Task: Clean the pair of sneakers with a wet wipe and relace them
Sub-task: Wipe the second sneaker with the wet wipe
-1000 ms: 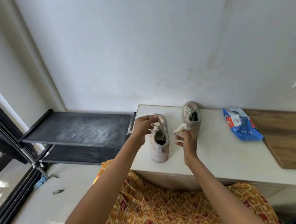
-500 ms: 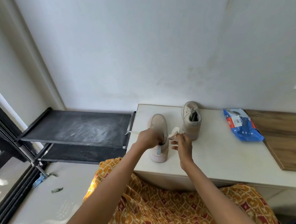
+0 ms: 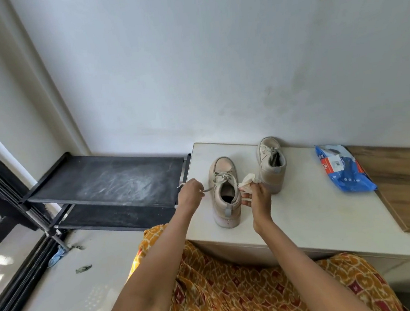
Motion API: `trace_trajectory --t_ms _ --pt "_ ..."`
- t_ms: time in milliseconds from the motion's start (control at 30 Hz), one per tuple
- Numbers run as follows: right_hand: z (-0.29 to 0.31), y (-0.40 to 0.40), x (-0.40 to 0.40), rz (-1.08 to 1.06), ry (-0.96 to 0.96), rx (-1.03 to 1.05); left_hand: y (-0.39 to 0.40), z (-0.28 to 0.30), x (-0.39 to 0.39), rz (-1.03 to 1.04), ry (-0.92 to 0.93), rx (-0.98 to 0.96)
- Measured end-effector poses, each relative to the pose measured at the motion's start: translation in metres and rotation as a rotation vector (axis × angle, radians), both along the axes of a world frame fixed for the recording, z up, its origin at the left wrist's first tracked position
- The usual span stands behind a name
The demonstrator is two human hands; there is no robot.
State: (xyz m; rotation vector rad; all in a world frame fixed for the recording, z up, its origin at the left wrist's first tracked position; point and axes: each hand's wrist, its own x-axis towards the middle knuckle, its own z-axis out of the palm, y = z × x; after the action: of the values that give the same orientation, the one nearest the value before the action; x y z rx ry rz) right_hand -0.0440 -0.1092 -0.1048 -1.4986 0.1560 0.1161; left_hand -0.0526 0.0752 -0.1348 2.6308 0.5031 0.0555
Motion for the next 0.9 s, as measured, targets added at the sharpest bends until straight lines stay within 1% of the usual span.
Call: trace_trajectory --t_ms 133,167,200,233,267,333,367,400,433,467,533,567,633,700,733,800,900 --pt "-0.001 -0.005 0.003 -0.01 -0.006 -0.019 0.006 -0.004 0.002 -0.06 -0.012 0.126" --pt "-0.001 -0.005 0.002 -0.013 -0.008 -0.019 0.007 -0.003 0.003 -0.071 -0.011 0.131" --pt "-0.001 -0.006 0.002 -0.015 -0.007 -0.018 0.007 0.0 0.003 -0.063 -0.019 0.089" --pt "-0.002 -0.006 0.001 -0.016 -0.006 -0.019 0.005 0.005 0.003 -0.022 -0.035 -0.039" --pt "-0.003 -0.007 0.001 -0.015 -0.007 -0.023 0.002 0.013 0.002 0.043 -0.061 -0.258" --pt "-0.004 -0.005 0.0 -0.015 -0.007 -0.036 -0.005 0.036 0.001 0.131 -0.096 -0.81" --pt "-0.005 -0.005 -0.001 -0.019 -0.008 -0.042 -0.009 0.05 -0.001 0.149 -0.1 -1.056" --pt "-0.006 -0.005 -0.001 -0.025 -0.007 -0.047 -0.012 0.063 -0.002 0.162 -0.107 -1.249" --pt "-0.006 -0.006 -0.002 -0.031 -0.006 -0.049 -0.016 0.074 -0.002 0.179 -0.123 -1.385" --pt "-0.006 -0.006 -0.003 -0.034 -0.006 -0.048 -0.02 0.084 -0.003 0.195 -0.141 -1.467" --pt "-0.005 -0.008 -0.004 -0.037 -0.009 -0.037 -0.028 0.095 -0.005 0.223 -0.18 -1.515" --pt "-0.005 -0.01 -0.005 -0.042 -0.011 -0.034 -0.032 0.096 -0.006 0.235 -0.213 -1.478" --pt "-0.006 -0.014 -0.005 -0.065 -0.013 -0.033 -0.041 0.094 -0.008 0.271 -0.345 -1.316" --pt "-0.007 -0.02 -0.006 -0.087 -0.009 -0.03 -0.047 0.085 -0.009 0.318 -0.513 -1.088" --pt "-0.008 -0.023 -0.006 -0.093 -0.007 -0.027 -0.048 0.08 -0.01 0.31 -0.572 -0.931" --pt "-0.008 -0.026 -0.006 -0.096 -0.003 -0.021 -0.049 0.07 -0.012 0.173 -0.59 -0.557" --pt "-0.007 -0.026 -0.006 -0.095 0.007 -0.02 -0.049 0.061 -0.019 -0.204 -0.517 -0.047"
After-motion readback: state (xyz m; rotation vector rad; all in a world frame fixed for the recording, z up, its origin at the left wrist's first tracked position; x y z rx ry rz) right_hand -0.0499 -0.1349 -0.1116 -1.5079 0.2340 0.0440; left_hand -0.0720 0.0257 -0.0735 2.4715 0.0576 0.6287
